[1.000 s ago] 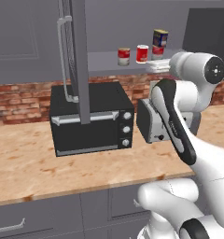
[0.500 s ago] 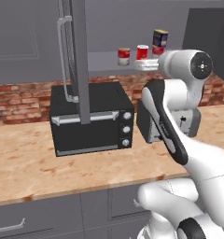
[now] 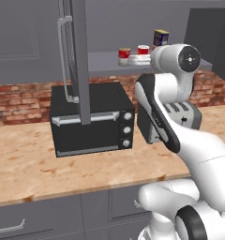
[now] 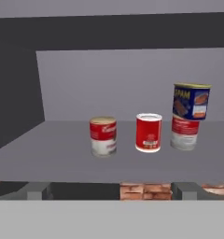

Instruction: Stack two cans on top of the other two cans in the cabinet.

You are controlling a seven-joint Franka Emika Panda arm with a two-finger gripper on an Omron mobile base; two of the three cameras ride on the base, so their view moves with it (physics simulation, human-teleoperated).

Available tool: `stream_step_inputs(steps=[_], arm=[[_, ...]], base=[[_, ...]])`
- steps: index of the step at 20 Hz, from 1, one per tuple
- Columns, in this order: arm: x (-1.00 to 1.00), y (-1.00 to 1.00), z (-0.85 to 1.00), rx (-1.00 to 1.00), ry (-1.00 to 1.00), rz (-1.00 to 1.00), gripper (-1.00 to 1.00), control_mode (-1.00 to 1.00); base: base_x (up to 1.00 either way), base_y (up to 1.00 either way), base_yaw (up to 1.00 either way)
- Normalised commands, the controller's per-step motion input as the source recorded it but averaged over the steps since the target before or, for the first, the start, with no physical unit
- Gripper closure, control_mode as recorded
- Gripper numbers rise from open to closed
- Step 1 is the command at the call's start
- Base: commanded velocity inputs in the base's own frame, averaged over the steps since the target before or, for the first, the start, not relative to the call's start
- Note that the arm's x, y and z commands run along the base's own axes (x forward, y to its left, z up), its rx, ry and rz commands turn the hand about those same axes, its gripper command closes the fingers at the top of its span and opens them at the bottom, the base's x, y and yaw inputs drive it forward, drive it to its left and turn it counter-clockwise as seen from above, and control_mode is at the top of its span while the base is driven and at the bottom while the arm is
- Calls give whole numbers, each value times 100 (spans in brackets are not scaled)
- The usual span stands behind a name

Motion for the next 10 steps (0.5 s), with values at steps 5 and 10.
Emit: stream_step_inputs(steps=[5,10], arm=[[24,14,0,0,1,0,-100,-100],[23,6,0,0,0,0,-100,-100]], base=[[0,0,0],[0,0,0]])
